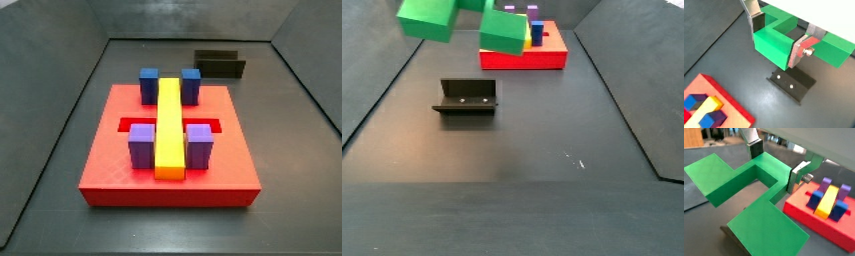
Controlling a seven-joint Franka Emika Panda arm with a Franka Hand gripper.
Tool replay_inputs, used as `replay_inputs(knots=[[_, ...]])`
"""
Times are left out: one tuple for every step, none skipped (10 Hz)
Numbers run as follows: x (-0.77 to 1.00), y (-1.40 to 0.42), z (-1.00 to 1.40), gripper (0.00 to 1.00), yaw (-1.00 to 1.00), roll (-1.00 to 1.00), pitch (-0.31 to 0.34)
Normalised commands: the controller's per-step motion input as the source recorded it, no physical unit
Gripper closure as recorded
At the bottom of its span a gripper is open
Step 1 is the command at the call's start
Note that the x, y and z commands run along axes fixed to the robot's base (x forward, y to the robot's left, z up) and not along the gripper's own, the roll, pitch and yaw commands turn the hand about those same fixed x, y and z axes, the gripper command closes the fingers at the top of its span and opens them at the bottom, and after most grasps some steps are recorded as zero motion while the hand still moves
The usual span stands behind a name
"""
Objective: Pick up the green object. Move up. Place the green object on the fixture. Regrasp the green object. Move to above the board. Insert the green object.
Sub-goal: Place the green object on the fixture.
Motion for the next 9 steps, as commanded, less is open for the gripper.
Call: replay_inputs(knots=[[0.63, 0.28, 0.00, 1.00, -0.14, -0.55, 0.117], [0.78, 0.29, 0.00, 1.00, -0.07, -0.57, 0.194], [0.69, 0.14, -0.13, 1.00, 0.00, -0.50, 0.034], [0.53, 0.00, -0.26, 1.00, 0.11, -0.24, 0.000], [0.53, 0.00, -0.30, 1.00, 0.31, -0.14, -0.026], [0.57, -0.01, -0.36, 1.00, 0.49, -0.07, 0.000], [0.46, -0.08, -0.46, 1.00, 0.53, -0.11, -0.006], [0.15, -0.21, -0.48, 1.00, 0.34, -0.13, 0.077], [0.07, -0.34, -0.35, 1.00, 0.19, -0.03, 0.297]])
